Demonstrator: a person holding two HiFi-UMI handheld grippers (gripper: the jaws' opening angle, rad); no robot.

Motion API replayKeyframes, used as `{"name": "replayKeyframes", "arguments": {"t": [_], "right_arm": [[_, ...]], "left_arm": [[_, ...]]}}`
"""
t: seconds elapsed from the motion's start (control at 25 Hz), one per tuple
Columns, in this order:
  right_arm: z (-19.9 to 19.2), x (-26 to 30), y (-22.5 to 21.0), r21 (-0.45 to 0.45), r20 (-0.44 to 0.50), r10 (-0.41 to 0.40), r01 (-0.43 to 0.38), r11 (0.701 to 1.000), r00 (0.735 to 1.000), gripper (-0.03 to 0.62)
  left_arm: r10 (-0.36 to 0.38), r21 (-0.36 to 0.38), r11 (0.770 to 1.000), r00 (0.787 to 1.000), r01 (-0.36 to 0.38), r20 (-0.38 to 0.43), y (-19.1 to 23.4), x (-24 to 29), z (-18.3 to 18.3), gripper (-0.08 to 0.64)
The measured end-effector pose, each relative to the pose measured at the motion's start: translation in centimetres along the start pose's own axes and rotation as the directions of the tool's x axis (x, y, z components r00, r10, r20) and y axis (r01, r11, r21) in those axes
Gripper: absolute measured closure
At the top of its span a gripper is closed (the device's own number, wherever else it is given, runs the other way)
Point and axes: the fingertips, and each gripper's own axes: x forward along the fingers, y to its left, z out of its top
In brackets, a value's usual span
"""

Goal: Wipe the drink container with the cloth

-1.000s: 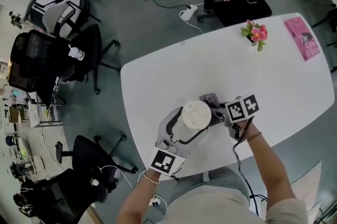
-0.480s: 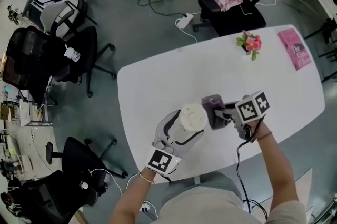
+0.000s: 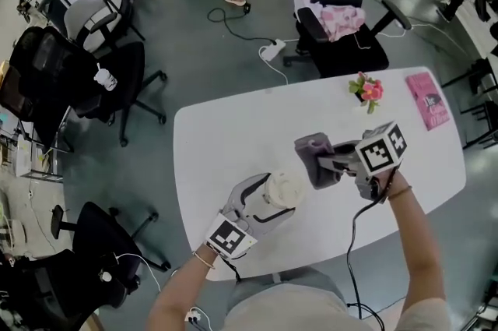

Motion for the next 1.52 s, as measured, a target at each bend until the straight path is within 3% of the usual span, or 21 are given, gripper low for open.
{"name": "replayKeyframes", "arguments": {"t": [0.12,0.4,0.64,0.76,0.96,1.2,1.52], "right_arm": [[1.2,0.7,0.6,-0.008,-0.028,0.041,-0.041,0.999,0.999,0.520],[3.0,1.1,2.4,-0.103,-0.147,0.152,-0.168,0.980,0.977,0.519],[3.7,1.3,4.6,-0.265,-0.325,0.241,-0.332,0.905,0.915,0.520],[3.8,2.0,5.1,-0.298,-0.389,0.253,-0.381,0.875,0.886,0.520],[3.5,3.5,5.2,-0.297,-0.440,0.264,-0.416,0.860,0.859,0.520],[2.7,4.6,4.9,-0.283,-0.482,0.276,-0.446,0.849,0.831,0.520],[2.3,6.0,4.9,-0.319,-0.555,0.224,-0.454,0.832,0.801,0.520]], "left_arm": [[-0.059,0.063,0.996,0.998,0.060,-0.019,0.1,0.0,-0.2,0.172],[-0.150,0.057,0.987,0.989,0.151,-0.017,-0.3,-0.2,0.0,0.172],[-0.197,0.063,0.978,0.980,0.198,-0.011,-0.2,-0.2,0.1,0.172],[-0.213,0.078,0.974,0.977,0.214,-0.025,-0.2,-0.3,-0.3,0.172],[-0.203,0.046,0.979,0.978,0.201,0.045,-0.2,0.0,0.7,0.172],[-0.216,0.055,0.975,0.975,0.214,0.042,-0.1,0.1,0.5,0.172],[-0.221,0.049,0.975,0.974,0.218,0.053,0.0,0.0,0.5,0.172]]}}
